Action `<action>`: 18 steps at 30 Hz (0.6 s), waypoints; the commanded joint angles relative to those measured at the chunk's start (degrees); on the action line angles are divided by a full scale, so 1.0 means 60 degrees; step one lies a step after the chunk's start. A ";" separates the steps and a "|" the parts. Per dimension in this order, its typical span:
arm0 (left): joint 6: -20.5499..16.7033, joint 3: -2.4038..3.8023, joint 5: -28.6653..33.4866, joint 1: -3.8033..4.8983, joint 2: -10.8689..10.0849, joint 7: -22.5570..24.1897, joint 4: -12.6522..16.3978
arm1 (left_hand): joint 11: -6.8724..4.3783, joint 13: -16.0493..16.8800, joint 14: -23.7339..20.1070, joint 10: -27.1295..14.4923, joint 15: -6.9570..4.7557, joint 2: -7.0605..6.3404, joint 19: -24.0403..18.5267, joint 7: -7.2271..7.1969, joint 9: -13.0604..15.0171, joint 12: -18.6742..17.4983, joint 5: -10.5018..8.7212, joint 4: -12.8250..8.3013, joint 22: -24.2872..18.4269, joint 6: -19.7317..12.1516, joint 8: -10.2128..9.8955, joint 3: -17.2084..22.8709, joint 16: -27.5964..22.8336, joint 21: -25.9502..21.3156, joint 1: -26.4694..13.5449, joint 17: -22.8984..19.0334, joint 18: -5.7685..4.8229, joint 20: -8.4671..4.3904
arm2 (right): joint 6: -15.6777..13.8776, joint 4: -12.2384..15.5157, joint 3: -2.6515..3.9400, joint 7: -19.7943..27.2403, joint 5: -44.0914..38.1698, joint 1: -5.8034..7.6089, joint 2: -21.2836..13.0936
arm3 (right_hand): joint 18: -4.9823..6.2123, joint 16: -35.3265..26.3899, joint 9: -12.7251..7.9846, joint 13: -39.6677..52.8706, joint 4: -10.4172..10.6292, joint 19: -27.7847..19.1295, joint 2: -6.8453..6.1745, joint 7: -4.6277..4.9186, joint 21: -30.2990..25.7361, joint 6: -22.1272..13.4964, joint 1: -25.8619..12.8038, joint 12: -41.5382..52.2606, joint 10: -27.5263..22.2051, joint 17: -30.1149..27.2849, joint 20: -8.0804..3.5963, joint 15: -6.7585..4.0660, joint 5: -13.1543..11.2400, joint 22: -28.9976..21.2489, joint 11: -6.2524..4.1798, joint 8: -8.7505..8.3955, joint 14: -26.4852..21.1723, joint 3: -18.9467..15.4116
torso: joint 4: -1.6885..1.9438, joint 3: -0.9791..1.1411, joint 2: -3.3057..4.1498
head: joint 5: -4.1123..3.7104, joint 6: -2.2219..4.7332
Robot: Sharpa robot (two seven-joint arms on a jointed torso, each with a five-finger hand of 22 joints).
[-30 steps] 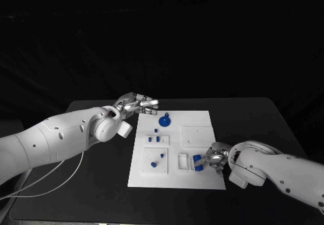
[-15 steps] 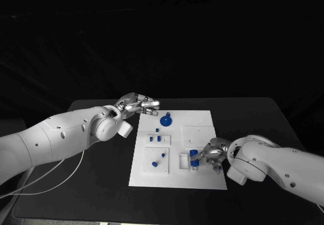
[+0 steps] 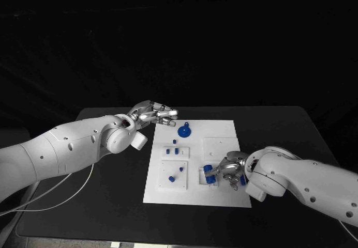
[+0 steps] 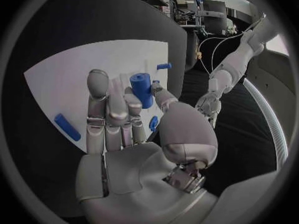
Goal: Assemble the parts on the task board
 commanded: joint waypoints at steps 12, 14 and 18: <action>0.0092 0.0007 -0.0060 0.0004 0.0024 0.0058 0.0034 | 0.0028 0.0006 -0.0082 -0.0069 -0.0018 -0.0029 -0.0038 0.0006 0.0017 -0.0021 -0.0015 0.0048 0.0010 -0.0084 0.0026 0.0049 -0.0049 0.0056 -0.0037 0.0002 0.0000 0.0020 | 0.0395 -0.0466 -0.0161 -0.0026 -0.0968 -0.0008 0.0296 | -0.0038 -0.0049 0.0022 -0.0023 0.0415 0.0245 -0.0312 -0.0013 -0.0089 0.0102 0.0065 -0.0060 -0.0035 0.0008 -0.0023 -0.0020 0.0007 0.0105 0.0001 -0.0032 -0.0004 0.0063 | -0.0009 0.0002 -0.0007 | 0.0089 -0.0032; 0.0093 0.0007 -0.0066 0.0004 0.0024 0.0053 0.0035 | 0.0028 0.0006 -0.0082 -0.0070 -0.0017 -0.0028 -0.0034 0.0009 0.0017 -0.0021 -0.0018 0.0053 0.0011 -0.0083 0.0028 0.0051 -0.0050 0.0058 -0.0040 0.0003 0.0004 0.0019 | 0.0407 -0.0515 -0.0177 -0.0028 -0.0976 -0.0008 0.0339 | -0.0038 -0.0056 0.0025 -0.0021 0.0438 0.0247 -0.0313 -0.0014 -0.0103 0.0109 0.0052 -0.0055 -0.0034 0.0005 -0.0023 -0.0020 -0.0011 0.0110 0.0001 -0.0032 -0.0006 0.0060 | -0.0011 0.0005 -0.0007 | 0.0090 -0.0031; 0.0091 0.0007 -0.0072 0.0004 0.0025 0.0047 0.0035 | 0.0028 0.0006 -0.0082 -0.0070 -0.0017 -0.0028 -0.0034 0.0009 0.0017 -0.0021 -0.0018 0.0053 0.0011 -0.0083 0.0028 0.0051 -0.0050 0.0058 -0.0040 0.0003 0.0004 0.0019 | 0.0408 -0.0594 -0.0209 -0.0029 -0.0983 -0.0008 0.0429 | -0.0038 -0.0056 0.0025 -0.0021 0.0438 0.0247 -0.0313 -0.0014 -0.0103 0.0109 0.0052 -0.0055 -0.0034 0.0005 -0.0023 -0.0020 -0.0011 0.0110 0.0001 -0.0032 -0.0006 0.0060 | -0.0020 0.0007 0.0000 | 0.0095 -0.0022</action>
